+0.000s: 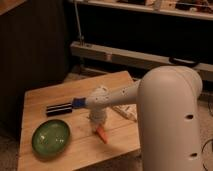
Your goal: Drag the pepper across the table
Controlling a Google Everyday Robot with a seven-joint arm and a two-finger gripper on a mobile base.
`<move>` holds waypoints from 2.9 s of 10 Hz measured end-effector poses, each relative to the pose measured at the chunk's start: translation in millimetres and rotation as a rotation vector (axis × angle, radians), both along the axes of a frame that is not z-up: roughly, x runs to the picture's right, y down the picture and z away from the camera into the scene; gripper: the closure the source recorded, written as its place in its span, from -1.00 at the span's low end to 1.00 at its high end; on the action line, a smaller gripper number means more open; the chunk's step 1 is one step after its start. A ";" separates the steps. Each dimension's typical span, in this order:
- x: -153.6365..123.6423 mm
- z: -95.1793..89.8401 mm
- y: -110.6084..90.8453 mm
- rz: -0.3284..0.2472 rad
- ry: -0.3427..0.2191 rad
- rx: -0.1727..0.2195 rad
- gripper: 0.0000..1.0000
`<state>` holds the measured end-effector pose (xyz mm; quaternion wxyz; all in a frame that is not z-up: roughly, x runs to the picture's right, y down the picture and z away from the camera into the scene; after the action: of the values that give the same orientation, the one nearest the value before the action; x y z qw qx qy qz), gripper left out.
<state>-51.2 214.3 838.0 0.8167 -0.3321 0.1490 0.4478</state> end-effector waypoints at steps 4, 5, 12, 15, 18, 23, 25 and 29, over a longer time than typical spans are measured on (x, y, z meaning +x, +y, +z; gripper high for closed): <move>-47.1 1.1 -9.9 -0.045 -0.076 0.015 0.30; -50.8 -0.2 -13.9 -0.055 -0.082 0.020 0.30; -84.0 13.8 -30.1 -0.113 -0.122 0.038 0.71; -101.6 22.5 -35.9 -0.135 -0.142 0.046 0.71; -113.8 28.7 -40.3 -0.152 -0.154 0.050 0.71; -130.9 38.7 -48.3 -0.174 -0.157 0.048 0.71; -133.4 39.3 -48.9 -0.177 -0.159 0.048 0.71; -133.5 39.0 -48.6 -0.178 -0.159 0.047 0.71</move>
<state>-184.7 165.6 876.9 0.8701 -0.3325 0.1024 0.3490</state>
